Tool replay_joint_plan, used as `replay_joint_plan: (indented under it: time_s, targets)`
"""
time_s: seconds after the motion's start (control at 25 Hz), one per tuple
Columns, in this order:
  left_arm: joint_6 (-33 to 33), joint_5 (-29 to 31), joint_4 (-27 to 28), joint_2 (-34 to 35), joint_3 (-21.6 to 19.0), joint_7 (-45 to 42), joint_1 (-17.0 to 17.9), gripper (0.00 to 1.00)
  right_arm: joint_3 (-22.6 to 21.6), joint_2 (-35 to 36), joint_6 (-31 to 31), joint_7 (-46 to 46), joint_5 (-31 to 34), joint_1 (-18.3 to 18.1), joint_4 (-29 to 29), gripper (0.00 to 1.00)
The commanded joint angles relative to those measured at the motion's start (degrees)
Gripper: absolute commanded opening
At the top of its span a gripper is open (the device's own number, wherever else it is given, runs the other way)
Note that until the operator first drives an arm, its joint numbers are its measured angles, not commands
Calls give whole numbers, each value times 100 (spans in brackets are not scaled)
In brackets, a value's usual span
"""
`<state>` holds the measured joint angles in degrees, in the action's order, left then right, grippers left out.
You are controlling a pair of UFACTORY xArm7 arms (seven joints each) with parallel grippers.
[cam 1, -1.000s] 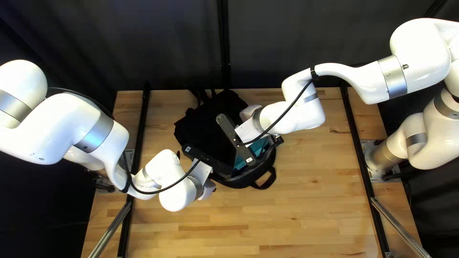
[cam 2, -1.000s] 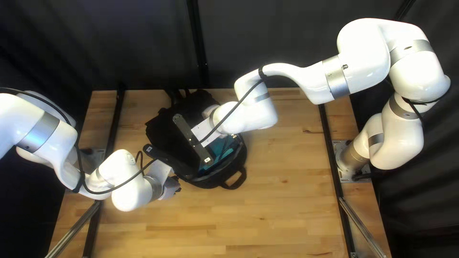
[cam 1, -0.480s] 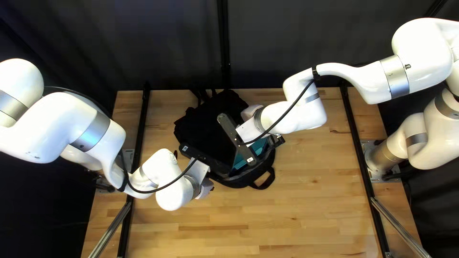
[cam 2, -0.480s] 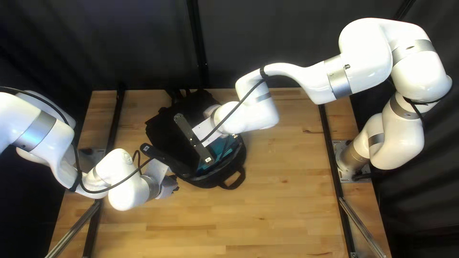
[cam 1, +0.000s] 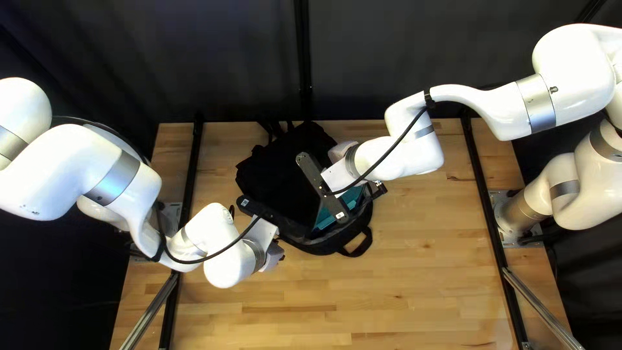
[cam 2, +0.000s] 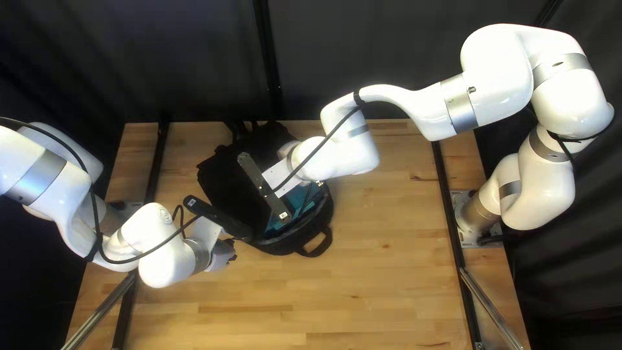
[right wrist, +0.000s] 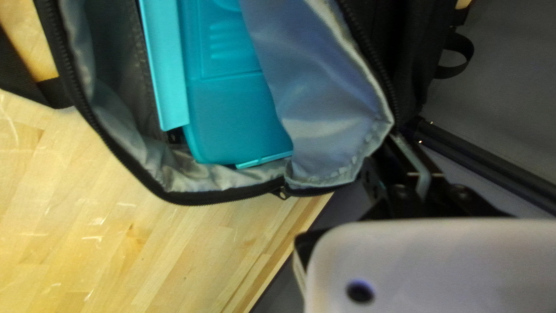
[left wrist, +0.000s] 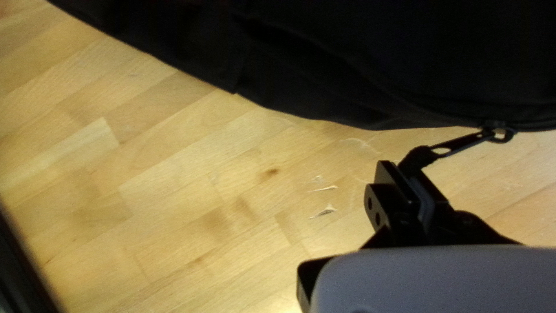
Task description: Remove a lunch box from a kids backpack
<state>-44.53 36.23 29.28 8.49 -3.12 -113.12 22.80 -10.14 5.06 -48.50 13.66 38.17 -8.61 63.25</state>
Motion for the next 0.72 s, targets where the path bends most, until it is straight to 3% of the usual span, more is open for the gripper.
replay_joint_plan:
  time_s: [0.04, 0.72]
  targets:
    - [64, 7, -178, 125, 54, 5, -43, 0, 3, 2, 15, -6, 5, -3, -15, 0]
    - [-6, -20, -796, 856, 306, 312, -202, 0, 11, -72, 49, 35, -17, -21, -104, 0]
